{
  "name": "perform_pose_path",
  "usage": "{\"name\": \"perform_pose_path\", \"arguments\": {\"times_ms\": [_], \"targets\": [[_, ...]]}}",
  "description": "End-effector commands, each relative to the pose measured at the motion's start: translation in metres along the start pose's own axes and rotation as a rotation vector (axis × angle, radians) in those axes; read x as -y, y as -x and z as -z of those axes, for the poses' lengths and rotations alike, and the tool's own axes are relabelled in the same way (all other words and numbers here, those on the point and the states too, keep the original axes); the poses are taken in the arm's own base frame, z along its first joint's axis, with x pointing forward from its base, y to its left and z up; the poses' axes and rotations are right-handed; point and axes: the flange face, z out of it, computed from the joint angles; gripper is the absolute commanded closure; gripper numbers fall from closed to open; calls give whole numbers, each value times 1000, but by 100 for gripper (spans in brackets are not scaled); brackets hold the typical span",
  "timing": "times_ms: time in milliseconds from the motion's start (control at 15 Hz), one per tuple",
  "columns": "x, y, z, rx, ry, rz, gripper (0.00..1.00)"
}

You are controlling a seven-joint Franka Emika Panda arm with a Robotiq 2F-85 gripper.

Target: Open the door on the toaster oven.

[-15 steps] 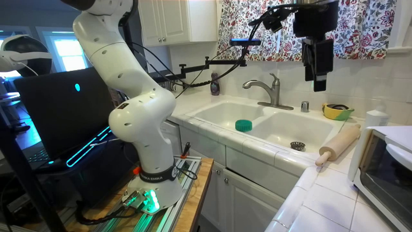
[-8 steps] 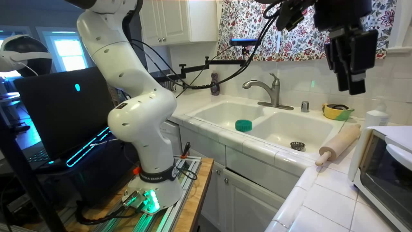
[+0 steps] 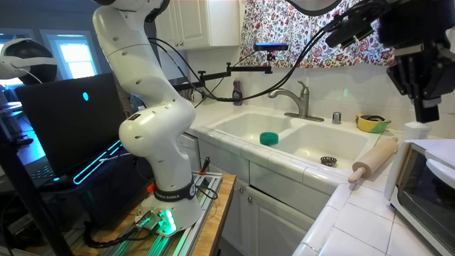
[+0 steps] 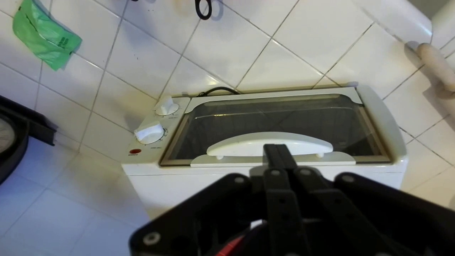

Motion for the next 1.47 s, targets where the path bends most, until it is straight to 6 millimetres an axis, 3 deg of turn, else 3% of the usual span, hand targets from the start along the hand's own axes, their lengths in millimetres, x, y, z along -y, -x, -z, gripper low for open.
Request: {"name": "perform_pose_path", "arguments": {"times_ms": [0,800,1400], "targets": [[-3,-3,-3,13,-1,-4,99],[-22,-24,-15,46,-46,-10,100],[-25,-34,-54,99,-113,17,100]]}}
